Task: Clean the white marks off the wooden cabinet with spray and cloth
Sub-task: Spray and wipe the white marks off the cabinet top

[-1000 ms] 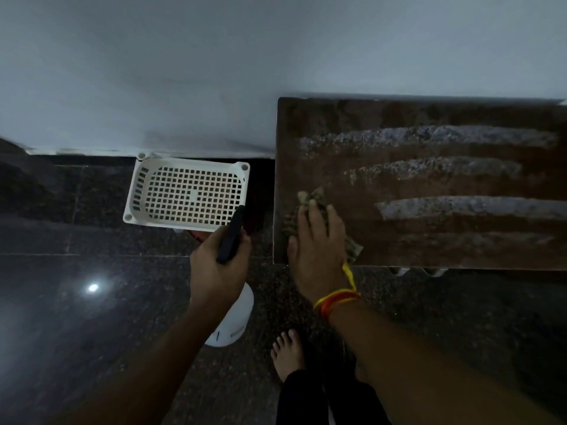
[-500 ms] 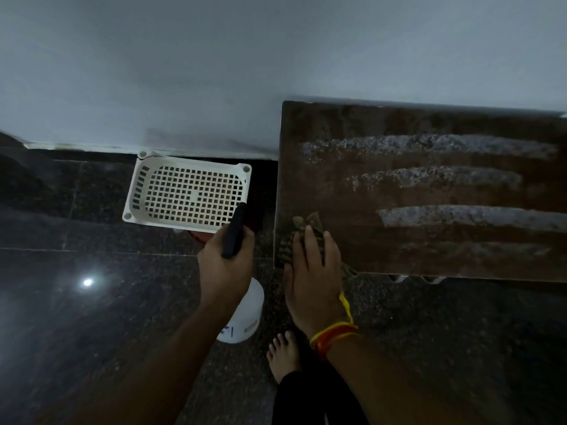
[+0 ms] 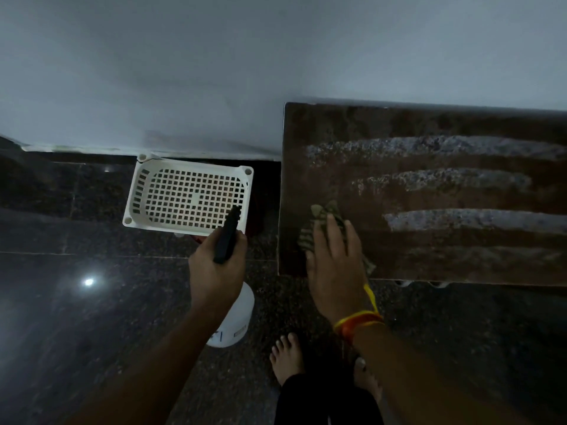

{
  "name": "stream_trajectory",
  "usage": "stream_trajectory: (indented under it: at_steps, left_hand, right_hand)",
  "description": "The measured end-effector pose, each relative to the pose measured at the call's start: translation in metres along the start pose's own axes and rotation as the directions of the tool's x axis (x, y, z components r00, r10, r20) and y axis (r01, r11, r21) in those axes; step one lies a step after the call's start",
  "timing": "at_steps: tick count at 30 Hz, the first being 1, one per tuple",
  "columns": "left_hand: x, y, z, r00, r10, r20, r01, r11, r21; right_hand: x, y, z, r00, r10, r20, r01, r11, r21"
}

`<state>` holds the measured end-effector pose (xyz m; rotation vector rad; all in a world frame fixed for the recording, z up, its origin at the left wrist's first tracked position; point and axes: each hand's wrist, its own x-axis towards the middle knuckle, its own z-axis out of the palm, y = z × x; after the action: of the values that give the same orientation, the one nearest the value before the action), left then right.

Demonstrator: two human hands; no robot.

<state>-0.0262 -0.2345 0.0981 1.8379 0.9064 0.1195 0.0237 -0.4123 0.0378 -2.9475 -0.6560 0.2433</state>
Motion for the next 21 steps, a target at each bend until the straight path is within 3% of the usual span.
stream_trajectory:
  at_steps: [6,11,16,21]
  left_hand:
    - [0.004,0.004,0.016,1.0,-0.024,0.002,0.024,0.998,-0.053]
    - [0.012,0.005,0.024,0.999,-0.029,0.036,0.031,0.999,-0.037]
    - [0.022,0.006,0.021,0.997,-0.071,0.017,0.071,0.997,-0.027]
    - [0.026,0.01,0.013,0.999,-0.034,-0.016,0.033,0.999,-0.01]
  right_hand:
    - [0.001,0.0,0.0,0.994,0.095,-0.048,-0.092,0.994,0.062]
    - [0.021,-0.001,0.001,0.997,0.006,-0.075,-0.002,0.999,0.047]
    - [0.084,-0.017,-0.002,0.988,0.132,-0.081,-0.126,0.989,0.078]
    - [0.025,-0.036,0.002,0.999,0.015,-0.048,-0.013,0.999,0.041]
